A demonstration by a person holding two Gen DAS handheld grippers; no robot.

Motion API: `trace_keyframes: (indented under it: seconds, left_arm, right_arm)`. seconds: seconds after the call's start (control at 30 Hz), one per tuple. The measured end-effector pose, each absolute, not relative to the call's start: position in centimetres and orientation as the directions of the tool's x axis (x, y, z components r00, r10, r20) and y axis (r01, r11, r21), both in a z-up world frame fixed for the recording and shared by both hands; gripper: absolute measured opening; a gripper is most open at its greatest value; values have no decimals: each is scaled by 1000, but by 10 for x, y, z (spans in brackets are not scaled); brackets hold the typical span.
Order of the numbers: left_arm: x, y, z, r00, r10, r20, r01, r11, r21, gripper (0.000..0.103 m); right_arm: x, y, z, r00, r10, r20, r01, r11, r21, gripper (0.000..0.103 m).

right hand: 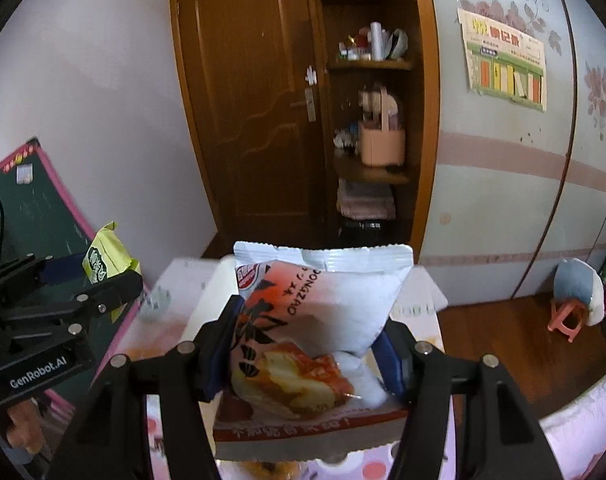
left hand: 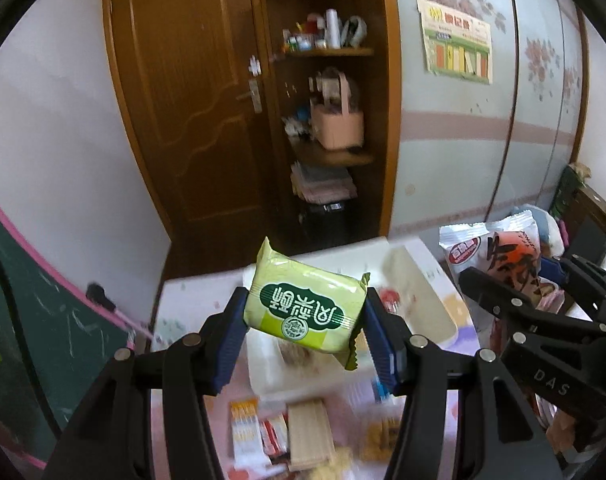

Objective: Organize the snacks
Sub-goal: 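Lift both packets into the white basket and open both tools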

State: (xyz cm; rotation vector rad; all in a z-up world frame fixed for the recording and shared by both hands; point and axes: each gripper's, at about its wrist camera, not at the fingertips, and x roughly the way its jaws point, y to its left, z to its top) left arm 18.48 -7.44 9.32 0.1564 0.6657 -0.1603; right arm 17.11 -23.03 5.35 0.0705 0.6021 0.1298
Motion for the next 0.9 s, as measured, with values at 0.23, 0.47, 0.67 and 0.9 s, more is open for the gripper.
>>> trace_keyframes:
  seconds: [0.23, 0.47, 0.67, 0.9]
  left_arm:
    - [241, -92, 104, 770, -82, -632, 196, 974, 112, 55]
    - [293, -103, 82, 758, -37, -651, 170, 975, 143, 55]
    - [326, -107, 42, 709, -30, -705, 172, 976, 132, 55]
    - [334, -98, -8, 635, -32, -772, 211, 968, 133, 100]
  right_arm:
    - [210, -233, 74, 840, 112, -530, -65, 992, 106, 61]
    - [249, -243, 47, 793, 84, -603, -21, 994, 111, 61]
    - [280, -238, 9, 728, 64, -683, 15, 994, 109, 61]
    - [297, -238, -51, 641, 50, -766, 75, 989, 127, 77]
